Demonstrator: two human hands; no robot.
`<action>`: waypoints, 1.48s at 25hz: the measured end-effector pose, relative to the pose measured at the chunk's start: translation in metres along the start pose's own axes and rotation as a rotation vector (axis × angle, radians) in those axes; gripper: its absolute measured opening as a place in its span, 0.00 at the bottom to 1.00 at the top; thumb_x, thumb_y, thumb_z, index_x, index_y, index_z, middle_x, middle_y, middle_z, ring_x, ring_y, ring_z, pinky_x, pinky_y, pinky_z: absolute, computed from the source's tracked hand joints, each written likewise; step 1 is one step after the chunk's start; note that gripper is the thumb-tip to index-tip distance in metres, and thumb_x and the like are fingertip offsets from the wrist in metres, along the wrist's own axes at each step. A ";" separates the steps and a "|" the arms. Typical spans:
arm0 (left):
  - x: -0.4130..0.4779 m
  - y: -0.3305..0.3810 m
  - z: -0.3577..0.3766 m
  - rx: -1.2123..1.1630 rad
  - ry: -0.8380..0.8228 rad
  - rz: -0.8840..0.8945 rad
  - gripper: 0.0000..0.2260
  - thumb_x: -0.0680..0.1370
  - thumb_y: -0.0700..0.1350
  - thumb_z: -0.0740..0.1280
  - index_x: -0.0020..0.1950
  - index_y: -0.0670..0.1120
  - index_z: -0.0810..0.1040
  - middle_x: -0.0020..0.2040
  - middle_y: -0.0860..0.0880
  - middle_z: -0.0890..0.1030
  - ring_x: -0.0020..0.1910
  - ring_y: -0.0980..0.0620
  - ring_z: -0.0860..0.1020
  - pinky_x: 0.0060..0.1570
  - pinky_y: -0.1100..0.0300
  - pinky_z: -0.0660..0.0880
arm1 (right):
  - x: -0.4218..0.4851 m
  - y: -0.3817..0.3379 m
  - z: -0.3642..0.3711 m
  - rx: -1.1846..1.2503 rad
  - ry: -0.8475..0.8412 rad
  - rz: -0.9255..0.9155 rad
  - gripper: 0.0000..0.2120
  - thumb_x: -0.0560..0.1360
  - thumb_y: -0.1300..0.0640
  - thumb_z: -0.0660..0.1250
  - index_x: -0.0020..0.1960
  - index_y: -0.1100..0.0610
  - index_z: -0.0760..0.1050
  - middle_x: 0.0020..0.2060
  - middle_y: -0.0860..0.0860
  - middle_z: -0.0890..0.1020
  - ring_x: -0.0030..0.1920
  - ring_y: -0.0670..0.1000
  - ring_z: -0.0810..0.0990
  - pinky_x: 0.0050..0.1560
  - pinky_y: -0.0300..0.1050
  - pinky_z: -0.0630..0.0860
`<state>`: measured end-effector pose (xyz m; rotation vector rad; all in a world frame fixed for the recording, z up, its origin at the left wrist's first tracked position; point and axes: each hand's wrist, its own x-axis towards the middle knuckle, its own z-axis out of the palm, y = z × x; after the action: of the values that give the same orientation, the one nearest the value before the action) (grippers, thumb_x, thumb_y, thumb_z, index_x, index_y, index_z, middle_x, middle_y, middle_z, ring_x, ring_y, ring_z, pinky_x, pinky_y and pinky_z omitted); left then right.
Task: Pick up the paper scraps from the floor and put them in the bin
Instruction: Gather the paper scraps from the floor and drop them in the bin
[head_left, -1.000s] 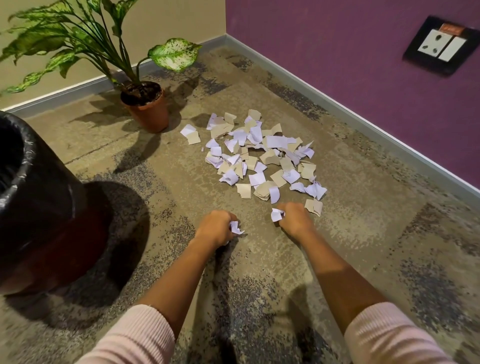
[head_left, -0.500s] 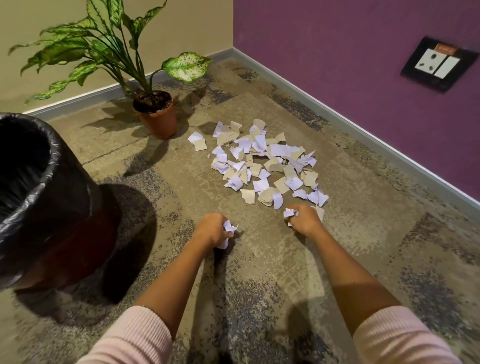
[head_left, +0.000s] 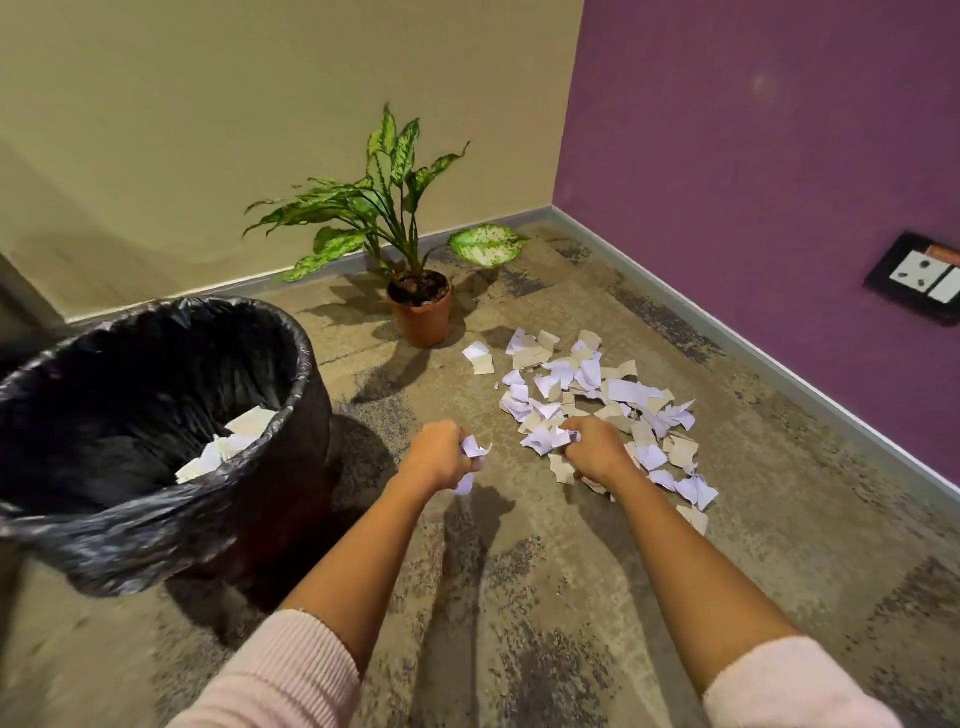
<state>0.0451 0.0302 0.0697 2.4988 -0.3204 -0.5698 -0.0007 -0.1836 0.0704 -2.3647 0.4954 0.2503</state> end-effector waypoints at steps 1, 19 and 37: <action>-0.002 0.002 -0.014 -0.006 0.019 -0.005 0.11 0.75 0.43 0.72 0.49 0.35 0.83 0.46 0.36 0.84 0.44 0.39 0.83 0.46 0.44 0.81 | 0.001 -0.020 -0.002 -0.002 0.000 -0.031 0.06 0.74 0.65 0.64 0.39 0.60 0.77 0.40 0.61 0.80 0.40 0.58 0.78 0.38 0.45 0.70; -0.080 -0.089 -0.281 -0.197 0.386 -0.189 0.07 0.73 0.39 0.74 0.42 0.35 0.80 0.33 0.40 0.80 0.27 0.46 0.80 0.33 0.51 0.83 | -0.025 -0.348 0.050 0.034 -0.119 -0.547 0.08 0.69 0.69 0.64 0.38 0.57 0.75 0.38 0.57 0.79 0.37 0.57 0.79 0.31 0.46 0.79; -0.078 -0.149 -0.265 0.184 0.218 -0.520 0.18 0.71 0.52 0.75 0.57 0.44 0.80 0.57 0.44 0.81 0.55 0.43 0.79 0.55 0.49 0.78 | -0.019 -0.362 0.102 -0.049 -0.344 -0.532 0.11 0.72 0.56 0.74 0.53 0.58 0.79 0.43 0.53 0.80 0.41 0.52 0.79 0.37 0.47 0.81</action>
<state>0.1137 0.3017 0.2124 2.7986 0.3899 -0.4705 0.1280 0.1374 0.2182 -2.3351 -0.3045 0.4098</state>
